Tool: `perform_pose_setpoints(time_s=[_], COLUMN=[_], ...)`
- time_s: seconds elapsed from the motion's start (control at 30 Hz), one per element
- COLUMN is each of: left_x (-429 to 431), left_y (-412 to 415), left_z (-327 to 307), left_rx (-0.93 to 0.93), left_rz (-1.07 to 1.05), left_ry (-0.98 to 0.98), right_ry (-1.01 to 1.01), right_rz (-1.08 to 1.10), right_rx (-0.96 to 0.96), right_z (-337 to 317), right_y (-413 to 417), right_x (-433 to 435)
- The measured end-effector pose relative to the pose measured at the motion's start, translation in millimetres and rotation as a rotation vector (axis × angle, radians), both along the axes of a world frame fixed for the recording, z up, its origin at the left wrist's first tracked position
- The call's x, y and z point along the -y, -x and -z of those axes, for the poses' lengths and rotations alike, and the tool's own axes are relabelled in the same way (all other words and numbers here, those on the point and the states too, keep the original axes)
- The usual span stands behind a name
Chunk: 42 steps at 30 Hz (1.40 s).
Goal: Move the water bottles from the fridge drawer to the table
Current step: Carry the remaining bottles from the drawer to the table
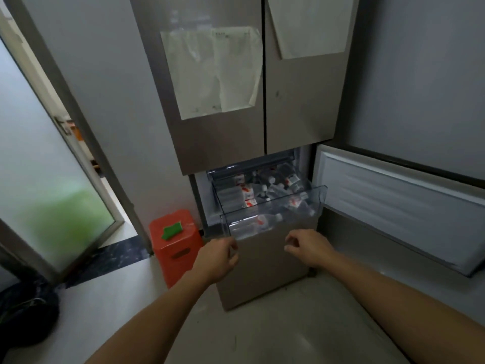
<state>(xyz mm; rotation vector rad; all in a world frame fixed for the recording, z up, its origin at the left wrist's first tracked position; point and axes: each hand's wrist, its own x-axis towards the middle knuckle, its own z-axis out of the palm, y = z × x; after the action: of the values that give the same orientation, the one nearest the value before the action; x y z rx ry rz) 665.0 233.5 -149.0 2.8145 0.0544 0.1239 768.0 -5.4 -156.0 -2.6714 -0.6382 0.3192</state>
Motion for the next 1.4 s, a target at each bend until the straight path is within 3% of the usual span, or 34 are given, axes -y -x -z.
perform_pose_setpoints(time_s=[0.23, 0.43, 0.6, 0.97, 1.2, 1.4], left_x=[-42, -53, -53, -38, -29, -36], left_y=[-117, -195, -233, -259, -252, -252], left_z=[6, 25, 54, 85, 80, 71], left_rx=[-0.006, -0.049, -0.119, -0.092, -0.053, -0.124], left_rz=[0.035, 0.068, 0.008, -0.378, -0.458, -0.414], left_ry=[0.119, 0.108, 0.103, 0.117, 0.126, 0.076], right_ry=[-0.027, -0.029, 0.013, 0.121, 0.244, 0.085], right_rz=[0.041, 0.101, 0.027, -0.31, -0.461, -0.525], right_rx=[-0.014, -0.02, -0.028, 0.006, 0.189, -0.031], right_z=[4, 7, 33, 95, 106, 83], right_y=[-108, -193, -262, -377, -390, -389], right_x=[-48, -64, -75, -157, -165, -136])
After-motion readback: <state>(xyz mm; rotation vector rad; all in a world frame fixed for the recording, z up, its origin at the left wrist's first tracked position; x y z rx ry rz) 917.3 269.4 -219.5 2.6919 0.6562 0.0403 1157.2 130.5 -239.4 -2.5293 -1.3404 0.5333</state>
